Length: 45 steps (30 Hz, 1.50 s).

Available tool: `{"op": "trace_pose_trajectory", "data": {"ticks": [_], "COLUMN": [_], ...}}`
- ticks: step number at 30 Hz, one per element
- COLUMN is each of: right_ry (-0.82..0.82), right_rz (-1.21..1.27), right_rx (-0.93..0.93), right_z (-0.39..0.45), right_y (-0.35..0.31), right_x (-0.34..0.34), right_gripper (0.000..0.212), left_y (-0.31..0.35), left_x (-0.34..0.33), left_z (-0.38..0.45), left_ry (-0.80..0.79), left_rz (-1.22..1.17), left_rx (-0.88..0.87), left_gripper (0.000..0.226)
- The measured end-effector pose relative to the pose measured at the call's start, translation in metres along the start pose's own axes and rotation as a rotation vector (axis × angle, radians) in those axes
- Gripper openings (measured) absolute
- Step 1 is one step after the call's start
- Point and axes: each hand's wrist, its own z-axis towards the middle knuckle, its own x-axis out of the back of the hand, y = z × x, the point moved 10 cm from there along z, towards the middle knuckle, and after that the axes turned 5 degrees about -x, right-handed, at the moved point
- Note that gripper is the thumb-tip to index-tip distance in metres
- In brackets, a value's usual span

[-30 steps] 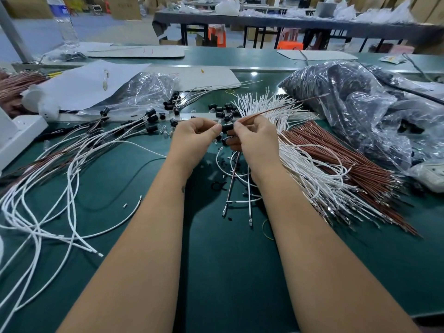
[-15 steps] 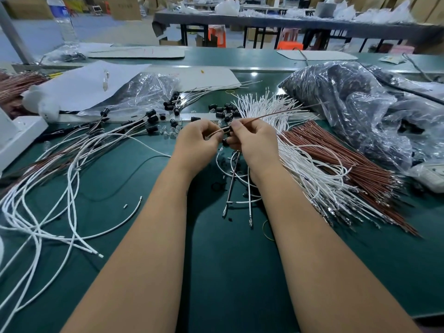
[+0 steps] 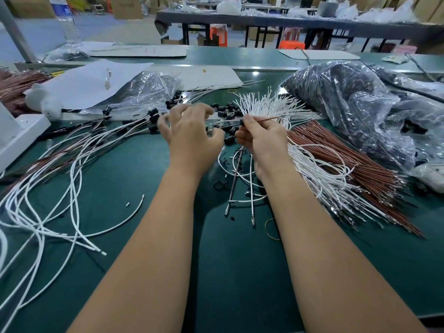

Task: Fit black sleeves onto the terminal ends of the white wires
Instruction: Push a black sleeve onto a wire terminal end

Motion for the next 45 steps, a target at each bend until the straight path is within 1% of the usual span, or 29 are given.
{"op": "trace_pose_trajectory", "data": {"ticks": [2, 4, 8, 12, 14, 16, 18, 22, 27, 34, 41, 45], "right_ry": [-0.051, -0.073, -0.05, -0.04, -0.05, -0.076, -0.098, -0.068, 0.021, 0.058, 0.026, 0.004], "right_rz": [-0.046, -0.075, -0.092, -0.084, -0.106, -0.15, -0.187, -0.204, -0.203, -0.284, -0.221, -0.172], "right_rx": [0.006, 0.02, 0.048, 0.059, 0.07, 0.088, 0.106, 0.124, 0.169, 0.223, 0.193, 0.179], "right_z": [-0.002, -0.005, -0.005, -0.004, -0.004, -0.006, -0.007, -0.006, -0.005, -0.008, -0.009, -0.009], "right_y": [0.001, 0.0, -0.005, -0.007, -0.007, -0.008, -0.009, -0.01, -0.017, -0.023, -0.022, -0.022], "right_x": [-0.009, -0.016, -0.011, -0.007, -0.009, -0.013, -0.018, -0.015, -0.003, -0.003, -0.003, -0.003], "right_gripper": [0.008, 0.009, 0.005, 0.007, 0.008, 0.009, 0.011, 0.005, 0.012, 0.018, 0.021, 0.019], "left_y": [0.018, 0.024, 0.01, -0.008, -0.001, 0.012, 0.017, 0.01, 0.009, 0.01, 0.012, 0.006], "left_x": [-0.003, -0.005, 0.006, 0.009, 0.006, -0.003, -0.009, -0.007, -0.004, -0.005, -0.005, -0.009], "left_z": [0.0, -0.002, 0.001, 0.0, 0.001, 0.0, -0.001, -0.001, 0.0, -0.002, -0.002, -0.001], "left_ry": [-0.029, -0.058, 0.023, 0.042, 0.014, -0.058, -0.109, -0.091, -0.069, -0.096, -0.095, -0.11], "left_rz": [-0.098, -0.147, -0.088, -0.062, -0.106, -0.174, -0.222, -0.225, -0.223, -0.26, -0.253, -0.294], "left_rx": [-0.129, -0.172, -0.114, -0.003, -0.044, -0.113, -0.134, -0.126, -0.12, -0.09, -0.132, -0.096], "left_gripper": [0.031, 0.03, 0.029, 0.029, 0.028, 0.024, 0.021, 0.015, 0.013, 0.014, 0.008, 0.01]}}
